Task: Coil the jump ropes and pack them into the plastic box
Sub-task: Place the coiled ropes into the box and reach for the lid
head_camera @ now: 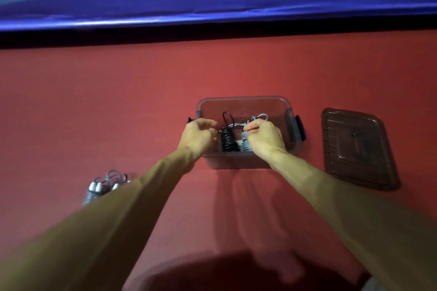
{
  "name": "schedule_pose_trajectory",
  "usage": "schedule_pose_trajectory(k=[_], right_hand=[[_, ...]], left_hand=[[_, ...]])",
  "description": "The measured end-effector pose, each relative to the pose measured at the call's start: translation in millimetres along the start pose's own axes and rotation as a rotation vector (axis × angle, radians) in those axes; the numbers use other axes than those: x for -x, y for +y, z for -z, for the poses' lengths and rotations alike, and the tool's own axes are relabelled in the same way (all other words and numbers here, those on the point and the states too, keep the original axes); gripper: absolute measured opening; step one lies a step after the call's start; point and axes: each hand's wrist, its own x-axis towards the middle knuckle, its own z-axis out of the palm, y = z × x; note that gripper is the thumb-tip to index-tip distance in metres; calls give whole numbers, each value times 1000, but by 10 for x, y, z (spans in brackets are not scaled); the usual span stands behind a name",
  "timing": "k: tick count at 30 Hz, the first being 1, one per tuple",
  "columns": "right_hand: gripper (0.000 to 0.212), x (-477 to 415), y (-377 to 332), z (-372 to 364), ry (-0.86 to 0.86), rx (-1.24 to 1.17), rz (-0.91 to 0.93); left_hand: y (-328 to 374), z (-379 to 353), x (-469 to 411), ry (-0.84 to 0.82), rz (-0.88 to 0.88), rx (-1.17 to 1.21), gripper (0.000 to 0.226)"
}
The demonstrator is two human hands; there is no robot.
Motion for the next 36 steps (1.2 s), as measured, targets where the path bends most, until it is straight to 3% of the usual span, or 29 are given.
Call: schedule_pose_trajectory(k=[9, 17, 24, 27, 29, 36], right_hand=[[23, 684, -533, -761, -234, 3, 39], [25, 1012, -716, -1832, -470, 89, 27], [12, 1166, -593, -2635, -580, 141, -47], [48, 1191, -447, -2946, -606, 22, -176], [56, 1192, -375, -3074, -573, -24, -224], [39, 1138, -283, -2972, -591, -70, -215]], left_hand=[[-521, 1289, 649, 111, 19, -79, 26], [-1445, 2319, 931, 341, 196, -401, 28], [-1924, 2331, 828, 367, 191, -369, 36], [-2000, 2273, 728, 322, 201, -500, 38], [-2009, 2264, 669, 315, 235, -555, 44], [-1900, 2214, 624, 300, 310, -473, 33]])
